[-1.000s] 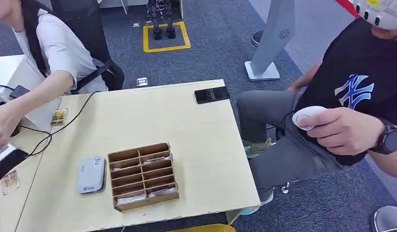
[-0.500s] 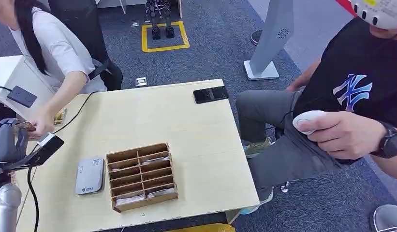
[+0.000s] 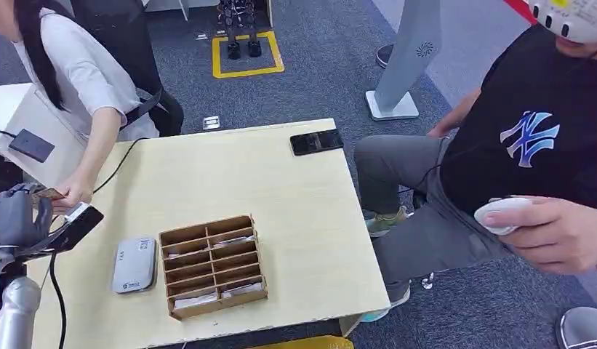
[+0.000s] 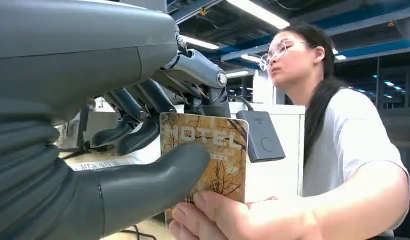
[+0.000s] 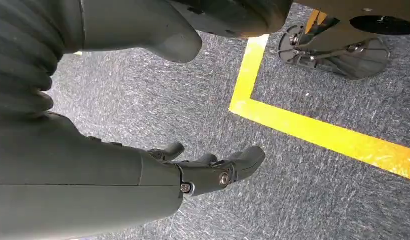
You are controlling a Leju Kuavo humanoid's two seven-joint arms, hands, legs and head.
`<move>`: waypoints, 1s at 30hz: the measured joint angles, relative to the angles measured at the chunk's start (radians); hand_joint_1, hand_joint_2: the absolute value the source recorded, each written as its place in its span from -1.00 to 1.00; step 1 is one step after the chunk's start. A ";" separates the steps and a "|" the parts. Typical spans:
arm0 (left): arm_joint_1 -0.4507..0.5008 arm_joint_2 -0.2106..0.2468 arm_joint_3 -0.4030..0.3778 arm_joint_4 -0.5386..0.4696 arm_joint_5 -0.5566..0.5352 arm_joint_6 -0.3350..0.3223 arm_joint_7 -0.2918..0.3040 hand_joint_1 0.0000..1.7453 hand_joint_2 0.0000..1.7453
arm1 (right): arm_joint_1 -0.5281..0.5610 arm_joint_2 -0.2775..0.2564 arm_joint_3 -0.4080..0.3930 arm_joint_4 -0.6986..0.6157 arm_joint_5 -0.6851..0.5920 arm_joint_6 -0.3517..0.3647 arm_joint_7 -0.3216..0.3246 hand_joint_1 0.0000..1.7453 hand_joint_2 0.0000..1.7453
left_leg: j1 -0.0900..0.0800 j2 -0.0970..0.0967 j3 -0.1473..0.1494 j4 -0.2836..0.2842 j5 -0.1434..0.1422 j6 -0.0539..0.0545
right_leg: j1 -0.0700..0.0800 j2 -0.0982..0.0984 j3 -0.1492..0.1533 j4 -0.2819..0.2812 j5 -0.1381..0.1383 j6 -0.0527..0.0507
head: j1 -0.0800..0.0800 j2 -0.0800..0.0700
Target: Pass the card to the sensor for recognition and then transmit it.
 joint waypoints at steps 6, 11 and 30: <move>-0.001 0.000 0.000 0.002 0.006 -0.001 -0.002 1.00 1.00 | 0.001 0.000 0.000 0.000 0.001 0.005 0.000 -1.00 1.00 | 0.000 0.001 -0.001 0.000 0.000 0.000 | 0.000 0.001 -0.001 0.000 0.000 0.000 | 0.000 0.000; 0.002 0.000 0.000 0.004 0.019 -0.003 -0.016 1.00 1.00 | 0.001 -0.002 0.000 0.000 0.000 0.008 0.000 -1.00 1.00 | 0.000 0.001 -0.002 0.000 0.000 0.000 | 0.000 0.000 -0.001 0.000 0.000 0.000 | 0.000 0.000; 0.170 0.000 0.104 -0.075 0.128 0.078 -0.102 -1.00 1.00 | 0.007 -0.002 0.000 0.000 -0.035 -0.016 0.009 -1.00 1.00 | 0.000 0.001 -0.002 -0.001 0.000 0.000 | 0.000 0.000 -0.001 0.000 0.000 0.000 | 0.000 0.000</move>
